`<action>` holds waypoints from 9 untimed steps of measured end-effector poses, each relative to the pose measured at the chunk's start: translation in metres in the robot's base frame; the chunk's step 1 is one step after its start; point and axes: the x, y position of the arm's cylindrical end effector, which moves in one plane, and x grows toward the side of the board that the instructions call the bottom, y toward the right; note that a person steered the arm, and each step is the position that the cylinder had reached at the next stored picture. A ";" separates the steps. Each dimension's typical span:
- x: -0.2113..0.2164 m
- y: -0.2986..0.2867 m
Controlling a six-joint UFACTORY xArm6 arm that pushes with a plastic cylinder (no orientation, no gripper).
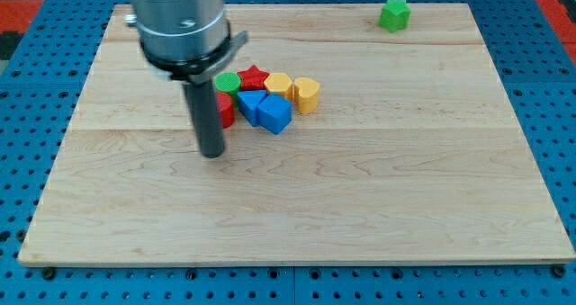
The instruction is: Move the red circle into the blue triangle
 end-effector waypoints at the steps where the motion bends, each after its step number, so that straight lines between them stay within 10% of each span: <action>1: -0.038 -0.057; 6: -0.005 0.104; 7: -0.046 0.224; 9: -0.258 0.357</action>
